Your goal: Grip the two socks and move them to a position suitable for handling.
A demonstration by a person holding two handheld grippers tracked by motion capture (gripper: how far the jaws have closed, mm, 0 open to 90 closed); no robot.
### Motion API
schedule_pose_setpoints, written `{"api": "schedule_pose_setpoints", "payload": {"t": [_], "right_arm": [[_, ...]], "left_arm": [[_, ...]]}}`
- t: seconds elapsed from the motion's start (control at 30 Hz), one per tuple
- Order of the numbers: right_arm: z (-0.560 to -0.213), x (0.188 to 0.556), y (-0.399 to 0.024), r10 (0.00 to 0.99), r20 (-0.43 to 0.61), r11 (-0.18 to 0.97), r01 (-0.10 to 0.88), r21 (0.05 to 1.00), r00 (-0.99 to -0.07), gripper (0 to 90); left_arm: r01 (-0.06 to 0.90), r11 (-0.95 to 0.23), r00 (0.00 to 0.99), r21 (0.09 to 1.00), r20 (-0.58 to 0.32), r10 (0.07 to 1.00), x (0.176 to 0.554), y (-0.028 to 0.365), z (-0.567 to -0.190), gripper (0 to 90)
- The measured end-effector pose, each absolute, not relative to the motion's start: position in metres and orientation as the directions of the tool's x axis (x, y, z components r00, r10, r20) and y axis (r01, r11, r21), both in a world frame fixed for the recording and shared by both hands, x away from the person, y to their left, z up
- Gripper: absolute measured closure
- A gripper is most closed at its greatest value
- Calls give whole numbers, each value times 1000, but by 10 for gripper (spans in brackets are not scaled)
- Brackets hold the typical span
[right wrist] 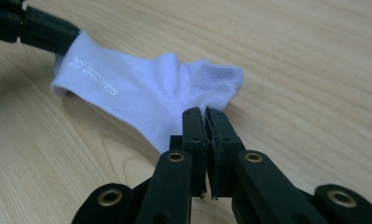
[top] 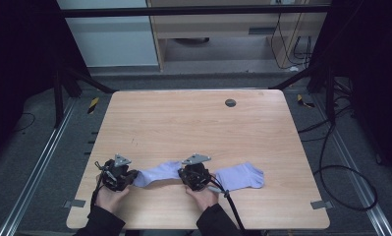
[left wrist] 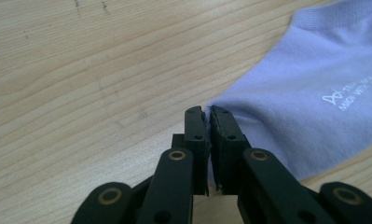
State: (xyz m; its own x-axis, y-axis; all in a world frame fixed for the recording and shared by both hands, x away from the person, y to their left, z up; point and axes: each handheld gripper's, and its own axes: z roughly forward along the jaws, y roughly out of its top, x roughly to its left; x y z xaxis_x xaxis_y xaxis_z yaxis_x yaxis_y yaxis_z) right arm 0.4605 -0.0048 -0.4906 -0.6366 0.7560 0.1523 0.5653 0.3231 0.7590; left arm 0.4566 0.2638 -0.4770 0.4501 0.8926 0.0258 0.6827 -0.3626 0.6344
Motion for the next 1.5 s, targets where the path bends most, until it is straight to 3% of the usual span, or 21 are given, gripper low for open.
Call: {"api": "schedule_pose_setpoints", "payload": {"t": [0.23, 0.37, 0.6, 1.03, 1.5], "right_arm": [[-501, 453, -6, 764, 150, 331, 582, 743, -627, 769], [-497, 452, -13, 764, 142, 315, 557, 768, -629, 667], [-476, 456, -35, 772, 130, 284, 521, 805, -623, 568], [-448, 462, -100, 827, 123, 214, 509, 833, -548, 462], [-439, 448, -181, 886, 85, 186, 516, 836, -456, 420]], "left_arm": [[685, -335, 414, 647, 33, 910, 456, 271, -477, 692], [672, -293, 389, 680, 12, 921, 454, 275, -471, 661], [628, -252, 393, 736, -21, 919, 449, 274, -459, 635], [571, -244, 469, 784, -68, 881, 443, 238, -443, 547], [551, -305, 558, 776, -71, 827, 448, 174, -442, 501]]}}
